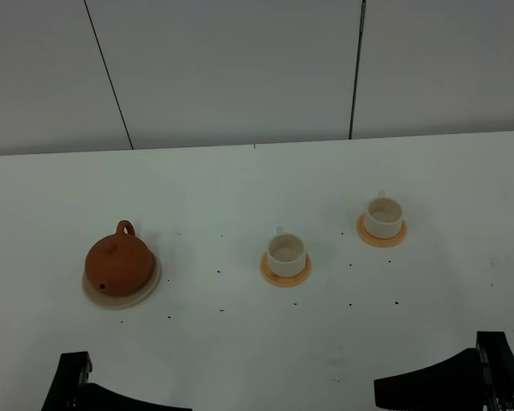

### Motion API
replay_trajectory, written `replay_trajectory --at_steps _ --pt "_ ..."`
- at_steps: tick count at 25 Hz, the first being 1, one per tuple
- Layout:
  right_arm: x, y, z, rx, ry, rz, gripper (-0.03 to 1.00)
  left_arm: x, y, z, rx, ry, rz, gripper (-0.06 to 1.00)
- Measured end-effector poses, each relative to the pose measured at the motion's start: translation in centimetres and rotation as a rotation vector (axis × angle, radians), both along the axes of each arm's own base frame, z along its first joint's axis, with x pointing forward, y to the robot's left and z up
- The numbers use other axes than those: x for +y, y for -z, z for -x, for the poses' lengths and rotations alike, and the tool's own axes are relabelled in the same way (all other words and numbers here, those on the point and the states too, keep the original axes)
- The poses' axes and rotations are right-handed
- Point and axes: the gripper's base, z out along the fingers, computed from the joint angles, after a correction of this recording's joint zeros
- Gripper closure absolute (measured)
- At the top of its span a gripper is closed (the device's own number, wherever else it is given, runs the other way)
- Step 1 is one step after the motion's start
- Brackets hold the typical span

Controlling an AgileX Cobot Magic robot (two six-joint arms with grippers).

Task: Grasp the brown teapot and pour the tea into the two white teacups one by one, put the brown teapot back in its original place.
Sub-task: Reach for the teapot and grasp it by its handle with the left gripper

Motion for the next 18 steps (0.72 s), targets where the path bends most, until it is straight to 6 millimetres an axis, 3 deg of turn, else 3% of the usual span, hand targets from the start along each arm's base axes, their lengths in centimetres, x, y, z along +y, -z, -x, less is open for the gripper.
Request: replay_trajectory --at_steps 18 --pt "0.00 -0.01 0.02 0.005 -0.001 -0.002 0.44 0.00 0.00 0.00 0.000 0.000 0.000 0.41"
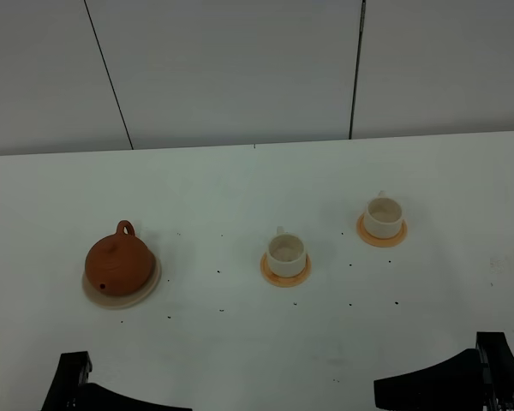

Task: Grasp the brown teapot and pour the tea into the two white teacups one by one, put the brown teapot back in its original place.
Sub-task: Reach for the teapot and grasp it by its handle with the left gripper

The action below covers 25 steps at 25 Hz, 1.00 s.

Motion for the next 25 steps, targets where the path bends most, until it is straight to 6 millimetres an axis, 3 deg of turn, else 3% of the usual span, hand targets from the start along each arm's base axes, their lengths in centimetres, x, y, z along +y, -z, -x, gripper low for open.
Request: replay_trajectory --at_steps 8,12,16,20,25 --pt "0.0 -0.1 0.0 0.004 0.005 -0.009 0.44 0.0 0.0 0.0 0.000 0.000 0.000 0.41" --pt "0.0 -1.1 -0.6 0.002 0.050 -0.093 0.44 0.0 -0.1 -0.1 0.002 -0.011 0.016 0.41" --pt "0.1 -3.8 -1.0 -0.030 0.055 -0.152 0.47 0.0 -0.7 -0.4 0.012 -0.049 0.081 0.46" --pt "-0.4 -7.9 -0.1 -0.171 0.100 -0.206 0.56 0.0 -1.0 -0.6 0.017 -0.072 0.111 0.53" --pt "-3.1 -10.8 2.0 -0.335 0.400 -0.227 0.78 0.1 -0.8 -0.9 0.016 -0.103 0.093 0.62"
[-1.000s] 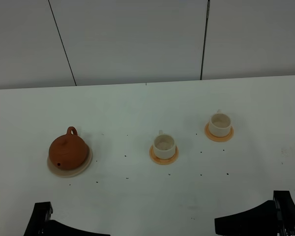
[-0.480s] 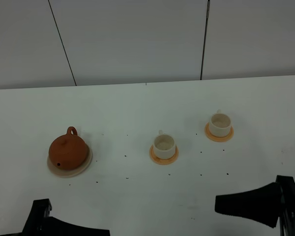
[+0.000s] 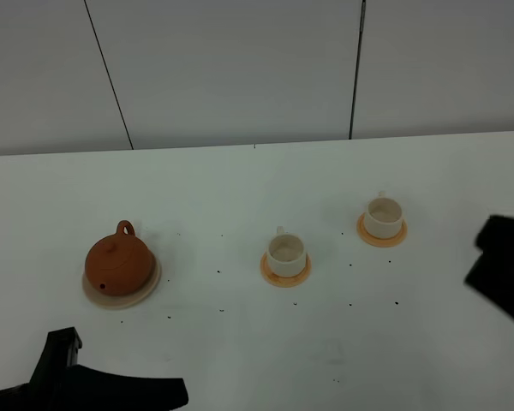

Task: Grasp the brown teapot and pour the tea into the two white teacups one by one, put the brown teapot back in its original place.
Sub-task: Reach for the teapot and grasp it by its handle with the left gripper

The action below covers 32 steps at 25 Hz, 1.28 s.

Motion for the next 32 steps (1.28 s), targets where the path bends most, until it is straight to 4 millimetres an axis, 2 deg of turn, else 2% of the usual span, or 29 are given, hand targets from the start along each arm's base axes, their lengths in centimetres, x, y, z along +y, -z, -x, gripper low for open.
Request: replay_trajectory --at_steps 3,5,10,12,17,20,24,27,32 --pt "-1.9 -0.3 1.5 -0.013 0.175 -0.054 0.91 0.1 0.1 -0.2 0.001 -0.025 -0.016 0.65" --pt "-2.9 0.4 2.3 0.011 0.248 -0.091 0.96 0.1 0.2 -0.3 0.002 -0.037 -0.023 0.67" --pt "-4.0 4.4 3.1 0.165 0.333 -0.140 0.98 0.1 0.3 -0.5 0.003 -0.052 -0.032 0.69" --pt "-4.4 5.4 3.4 0.178 0.366 -0.121 0.98 0.1 0.3 -0.5 0.003 -0.052 -0.032 0.69" --pt "-5.2 5.2 4.5 0.151 0.419 -0.107 0.98 0.1 0.3 -0.5 0.002 -0.054 -0.034 0.69" --pt "-5.4 4.2 5.5 0.133 0.425 -0.018 0.98 0.1 0.3 -0.5 0.002 -0.054 -0.034 0.69" --pt "-6.6 3.1 7.0 0.272 0.516 0.140 0.98 0.1 0.3 -0.5 0.002 -0.054 -0.035 0.69" --pt "-7.9 3.5 7.9 0.381 0.617 0.229 0.98 0.2 0.4 -0.5 0.003 -0.063 -0.040 0.69" --pt "-8.5 4.7 10.5 0.409 0.593 0.258 0.98 0.4 0.5 -1.1 0.010 -0.125 -0.053 0.69"
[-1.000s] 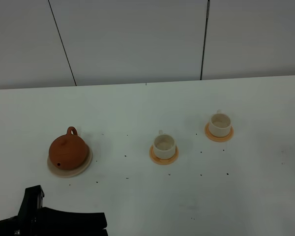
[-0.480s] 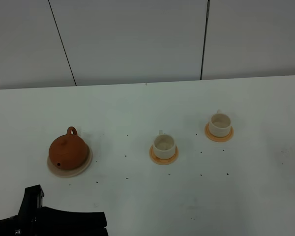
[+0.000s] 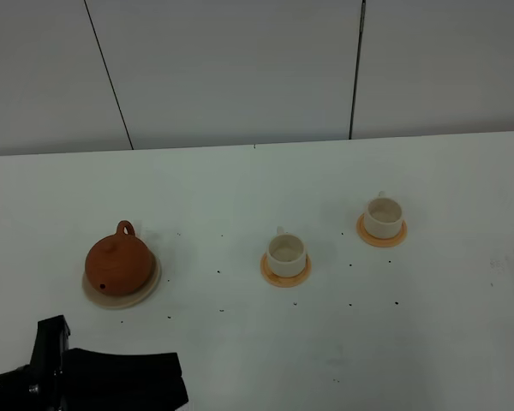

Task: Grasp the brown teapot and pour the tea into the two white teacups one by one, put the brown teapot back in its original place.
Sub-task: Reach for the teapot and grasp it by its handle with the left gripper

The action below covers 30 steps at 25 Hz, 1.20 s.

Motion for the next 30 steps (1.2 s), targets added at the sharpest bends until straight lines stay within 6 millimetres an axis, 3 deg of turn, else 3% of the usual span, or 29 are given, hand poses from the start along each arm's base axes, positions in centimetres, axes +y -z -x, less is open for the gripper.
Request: replay_trajectory --at_steps 4,9,15,25,30 --pt "0.3 1.0 0.2 0.049 -0.036 0.001 0.98 0.0 0.0 -0.1 0.001 -0.015 -0.003 0.69" --pt "1.3 4.8 -1.0 0.208 -0.108 0.050 0.98 0.2 -0.3 -0.8 -0.017 -0.065 -0.029 0.69" --pt "1.2 4.8 -1.1 0.215 -0.084 0.034 0.97 0.3 -1.8 -1.6 -0.069 -0.095 -0.035 0.69" --pt "1.1 4.8 -1.1 0.215 -0.075 0.036 0.95 0.5 -1.9 -2.2 -0.001 -0.156 -0.026 0.69" --pt "1.2 4.8 -1.1 0.215 -0.080 0.030 0.94 0.8 -4.8 -3.9 0.022 -0.254 -0.037 0.69"
